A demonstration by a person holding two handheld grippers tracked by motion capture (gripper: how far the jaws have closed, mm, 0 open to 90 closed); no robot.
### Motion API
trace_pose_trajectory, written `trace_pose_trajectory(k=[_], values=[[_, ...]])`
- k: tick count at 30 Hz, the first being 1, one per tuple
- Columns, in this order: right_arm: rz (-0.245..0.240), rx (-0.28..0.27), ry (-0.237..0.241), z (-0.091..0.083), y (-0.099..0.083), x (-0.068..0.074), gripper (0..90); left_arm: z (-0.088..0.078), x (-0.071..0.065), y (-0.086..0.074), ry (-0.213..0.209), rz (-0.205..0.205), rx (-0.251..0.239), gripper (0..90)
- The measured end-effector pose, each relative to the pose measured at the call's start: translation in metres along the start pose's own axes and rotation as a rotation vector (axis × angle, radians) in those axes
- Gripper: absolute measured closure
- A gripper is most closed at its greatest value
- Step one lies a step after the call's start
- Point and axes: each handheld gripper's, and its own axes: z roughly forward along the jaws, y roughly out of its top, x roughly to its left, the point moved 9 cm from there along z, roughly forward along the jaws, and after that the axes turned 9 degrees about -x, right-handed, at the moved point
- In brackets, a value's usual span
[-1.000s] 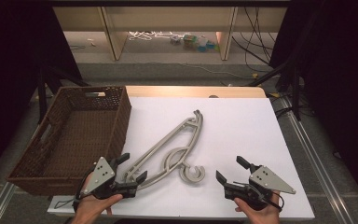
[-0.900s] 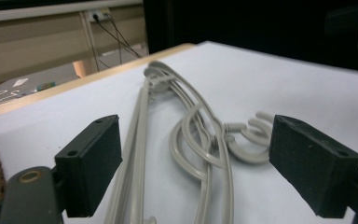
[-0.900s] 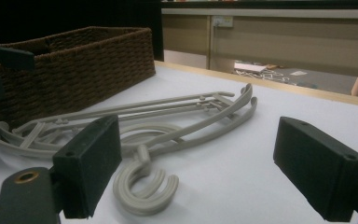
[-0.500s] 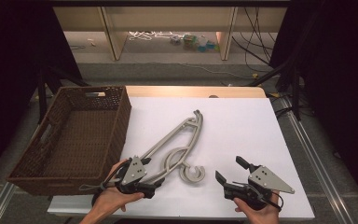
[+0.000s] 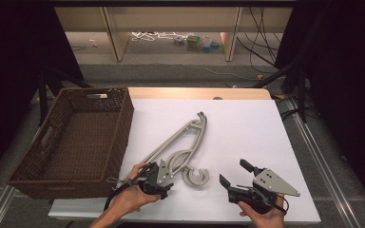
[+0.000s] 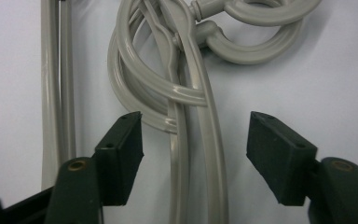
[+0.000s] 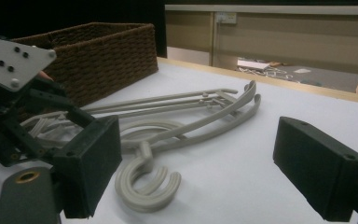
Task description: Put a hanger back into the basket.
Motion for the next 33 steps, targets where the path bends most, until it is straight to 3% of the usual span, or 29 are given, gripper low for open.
trace_pose_trajectory(k=[2, 3, 5, 7, 8, 10, 11, 14, 17, 18, 24, 25, 33], values=[[0.002, -0.006, -0.001, 0.000, 0.000, 0.000, 16.2, 0.002, 0.001, 0.000, 0.005, 0.011, 0.018, 39.6], [0.000, 0.003, -0.001, 0.000, 0.000, 0.000, 16.2, 0.006, 0.002, -0.002, 0.011, 0.033, 0.075, 42.8], [0.000, 0.012, -0.001, -0.001, 0.000, 0.000, 16.3, 0.010, 0.002, -0.003, 0.019, 0.040, 0.097, 45.6], [0.000, 0.011, -0.002, -0.001, 0.000, 0.000, 16.4, 0.010, 0.004, -0.004, 0.030, 0.049, 0.106, 46.1], [-0.002, 0.009, 0.000, -0.001, 0.000, 0.000, 16.5, 0.011, 0.006, -0.005, 0.046, 0.050, 0.117, 50.4], [0.000, 0.007, 0.006, -0.001, 0.000, 0.001, 16.6, 0.010, 0.006, -0.005, 0.040, 0.046, 0.121, 50.5], [0.040, 0.027, 0.012, -0.002, -0.002, 0.004, 16.6, 0.010, 0.007, -0.005, 0.042, 0.037, 0.120, 51.2], [0.018, 0.011, 0.011, 0.000, -0.001, 0.002, 16.9, 0.008, 0.007, -0.003, 0.051, 0.043, 0.131, 57.6], [0.042, 0.025, 0.014, -0.001, -0.002, 0.005, 17.0, 0.007, 0.005, -0.001, 0.048, 0.034, 0.122, 65.5], [0.005, 0.009, 0.010, 0.000, 0.000, 0.001, 17.2, 0.006, 0.005, 0.000, 0.046, 0.027, 0.119, 65.5], [0.003, -0.002, 0.013, 0.001, 0.001, 0.001, 17.6, 0.003, 0.005, 0.003, 0.044, 0.012, 0.110, 73.1], [0.004, -0.001, 0.013, 0.001, 0.001, 0.001, 17.6, 0.001, 0.004, 0.007, 0.028, -0.021, 0.088, 74.7], [0.007, 0.003, 0.017, 0.000, 0.000, 0.002, 17.7, -0.008, 0.007, 0.016, 0.023, -0.076, 0.037, 79.5]])
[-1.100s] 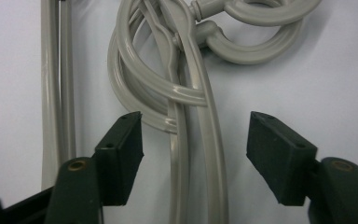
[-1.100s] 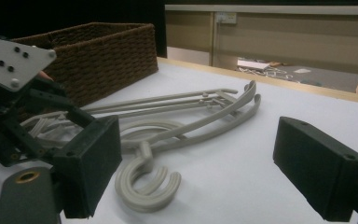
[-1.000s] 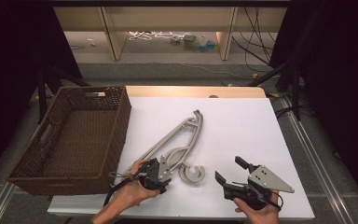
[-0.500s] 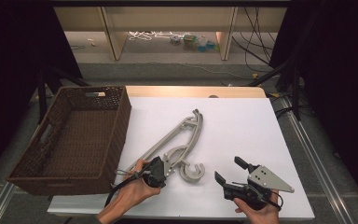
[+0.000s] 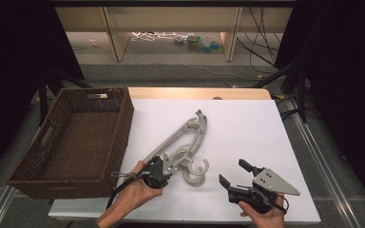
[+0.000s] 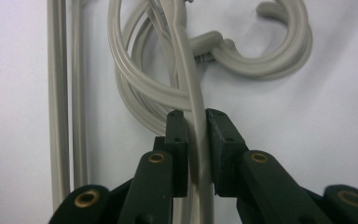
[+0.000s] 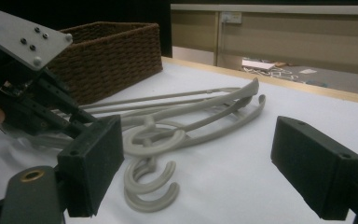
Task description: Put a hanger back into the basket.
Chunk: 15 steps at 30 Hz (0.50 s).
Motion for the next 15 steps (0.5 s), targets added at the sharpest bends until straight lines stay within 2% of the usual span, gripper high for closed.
trace_pose_trajectory(k=[3, 5, 6, 7, 9, 10, 11, 12, 14, 15], values=[[-0.003, -0.001, 0.000, 0.000, 0.000, 0.000, 17.8, -0.003, 0.002, 0.002, 0.002, -0.008, -0.022, 79.8], [-0.003, 0.009, 0.004, -0.001, 0.000, 0.000, 17.8, -0.007, 0.004, 0.005, -0.011, -0.041, -0.043, 80.3], [-0.002, 0.011, 0.005, -0.001, 0.000, -0.001, 17.8, -0.010, 0.006, 0.007, -0.013, -0.072, -0.064, 81.2], [-0.003, 0.004, 0.002, -0.001, 0.000, -0.001, 17.8, -0.013, 0.009, 0.008, -0.011, -0.082, -0.075, 81.5], [-0.003, -0.006, -0.002, 0.000, 0.001, -0.002, 17.8, -0.018, 0.017, 0.011, 0.006, -0.074, -0.098, 81.7], [-0.004, 0.001, -0.002, -0.001, 0.000, -0.002, 17.8, -0.022, 0.021, 0.013, -0.001, -0.107, -0.121, 81.8], [-0.005, 0.011, -0.002, -0.001, 0.000, -0.002, 17.8, -0.022, 0.021, 0.013, -0.001, -0.107, -0.121, 81.8], [-0.005, 0.013, -0.003, -0.001, -0.001, -0.002, 17.8, -0.025, 0.022, 0.013, -0.021, -0.135, -0.125, 81.9], [-0.005, 0.013, -0.003, -0.001, -0.001, -0.002, 17.8, -0.027, 0.024, 0.014, -0.017, -0.135, -0.136, 81.9], [-0.006, 0.006, -0.005, -0.001, 0.000, -0.002, 17.8, -0.029, 0.026, 0.015, -0.027, -0.151, -0.138, 81.9]])
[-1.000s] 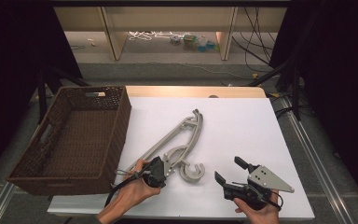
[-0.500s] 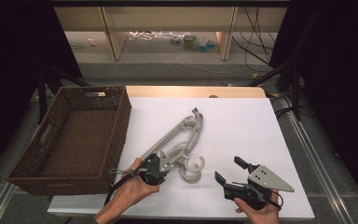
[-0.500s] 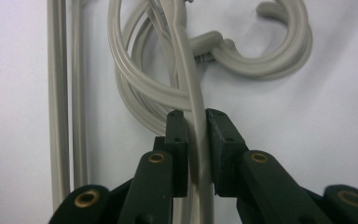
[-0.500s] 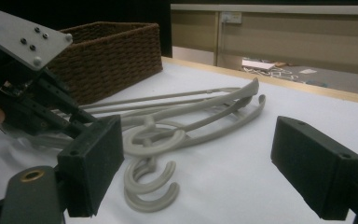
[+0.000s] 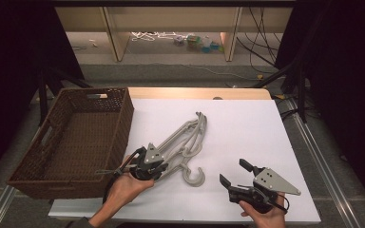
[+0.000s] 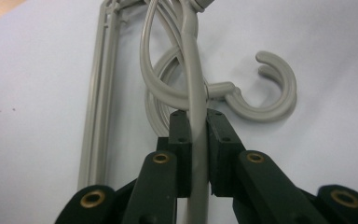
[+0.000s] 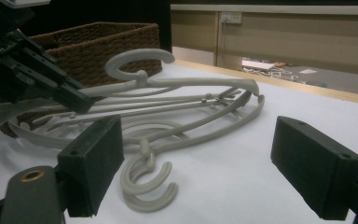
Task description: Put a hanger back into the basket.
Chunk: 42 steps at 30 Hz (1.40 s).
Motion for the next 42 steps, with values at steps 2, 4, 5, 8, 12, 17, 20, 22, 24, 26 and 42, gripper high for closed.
trace_pose_trajectory(k=[2, 4, 5, 8, 12, 17, 20, 22, 24, 26, 42], values=[[0.000, 0.006, 0.003, 0.000, 0.000, 0.000, 17.8, 0.000, 0.001, 0.001, -0.001, -0.003, -0.008, 81.9], [0.001, 0.009, 0.005, 0.000, -0.001, 0.000, 17.8, 0.000, 0.003, 0.001, 0.000, -0.004, -0.014, 81.9], [0.000, 0.006, 0.004, 0.000, -0.001, 0.000, 17.8, 0.000, 0.004, 0.001, 0.007, -0.022, -0.014, 82.0], [0.000, 0.011, 0.005, 0.000, -0.001, 0.000, 17.8, -0.001, 0.009, 0.003, 0.008, -0.028, -0.023, 82.0], [0.002, -0.001, 0.007, 0.002, -0.001, 0.001, 17.8, -0.001, 0.016, 0.006, 0.018, -0.067, -0.051, 82.0], [0.002, 0.012, 0.005, 0.001, -0.002, 0.000, 17.8, -0.008, 0.018, 0.014, -0.009, -0.128, -0.094, 82.0], [0.001, 0.007, 0.000, 0.001, -0.002, -0.001, 17.8, -0.015, 0.020, 0.023, -0.029, -0.178, -0.137, 82.0], [0.007, 0.010, 0.001, 0.000, -0.002, -0.001, 17.8, -0.018, 0.022, 0.026, -0.036, -0.193, -0.149, 82.0], [0.001, 0.007, -0.005, 0.001, -0.002, -0.002, 17.8, -0.026, 0.025, 0.032, -0.057, -0.219, -0.173, 82.0], [0.031, 0.026, -0.007, 0.000, -0.003, 0.000, 17.8, -0.035, 0.028, 0.041, -0.095, -0.292, -0.223, 82.0], [0.033, 0.026, 0.001, 0.001, -0.004, 0.001, 17.9, -0.100, 0.072, 0.084, -0.059, -0.276, -0.287, 82.1]])
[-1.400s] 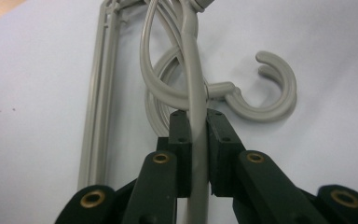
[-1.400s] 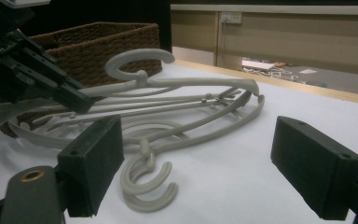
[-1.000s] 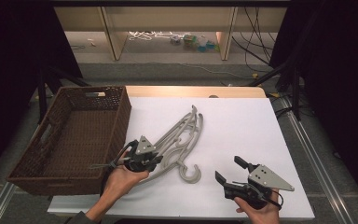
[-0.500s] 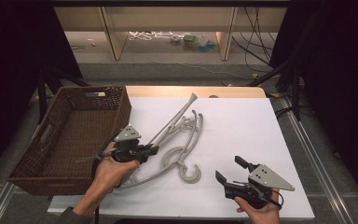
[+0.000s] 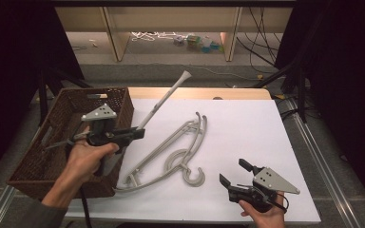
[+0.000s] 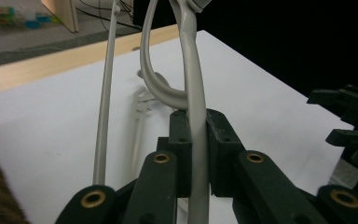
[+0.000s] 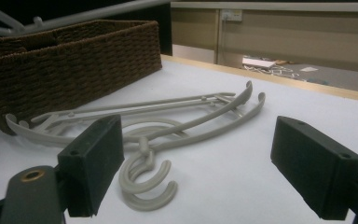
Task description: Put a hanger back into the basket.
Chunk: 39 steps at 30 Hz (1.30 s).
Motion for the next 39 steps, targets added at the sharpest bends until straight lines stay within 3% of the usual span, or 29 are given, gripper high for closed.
trace_pose_trajectory(k=[2, 3, 7, 10, 12, 15, 16, 21, 27, 28, 33, 34, 37, 38, 39], values=[[0.008, -0.002, 0.008, 0.001, 0.000, 0.001, 17.9, -0.008, 0.010, 0.007, 0.031, 0.028, 0.000, 82.1], [0.009, 0.000, 0.013, 0.001, -0.001, 0.002, 17.9, -0.014, 0.021, 0.012, 0.062, 0.056, -0.006, 82.1], [-0.003, 0.010, 0.005, 0.001, -0.001, 0.001, 18.0, -0.025, 0.035, 0.013, 0.084, 0.060, -0.014, 82.1], [0.001, 0.023, 0.010, 0.001, -0.003, 0.001, 17.9, -0.034, 0.045, 0.012, 0.102, 0.054, -0.024, 82.1], [0.005, 0.013, 0.013, 0.002, -0.003, 0.001, 17.9, -0.040, 0.054, 0.007, 0.124, 0.082, -0.011, 82.1], [0.007, 0.012, 0.016, 0.003, -0.003, 0.002, 18.0, -0.047, 0.061, 0.003, 0.137, 0.092, -0.007, 82.1], [0.008, 0.008, 0.017, 0.004, -0.003, 0.003, 17.9, -0.052, 0.067, 0.000, 0.156, 0.121, 0.000, 82.1], [-0.005, 0.030, 0.008, 0.002, -0.004, 0.001, 17.9, -0.061, 0.076, -0.006, 0.165, 0.132, 0.007, 82.1], [-0.002, 0.026, 0.009, 0.003, -0.004, 0.001, 18.0, -0.075, 0.088, -0.017, 0.220, 0.156, 0.041, 82.1], [-0.003, 0.026, 0.010, 0.003, -0.004, 0.001, 18.0, -0.080, 0.093, -0.023, 0.234, 0.181, 0.073, 82.1], [-0.003, 0.027, 0.010, 0.003, -0.004, 0.001, 17.9, -0.085, 0.099, -0.032, 0.247, 0.180, 0.084, 82.1], [-0.003, 0.028, 0.012, 0.003, -0.005, 0.001, 17.9, -0.088, 0.105, -0.036, 0.256, 0.205, 0.102, 82.1], [-0.001, 0.027, 0.013, 0.003, -0.005, 0.002, 18.0, -0.091, 0.110, -0.040, 0.264, 0.206, 0.108, 82.1], [-0.005, 0.026, 0.010, 0.003, -0.004, 0.001, 18.0, -0.097, 0.116, -0.045, 0.260, 0.237, 0.146, 82.1], [-0.005, 0.026, 0.010, 0.003, -0.004, 0.001, 18.0, -0.097, 0.116, -0.045, 0.260, 0.237, 0.146, 82.1]])
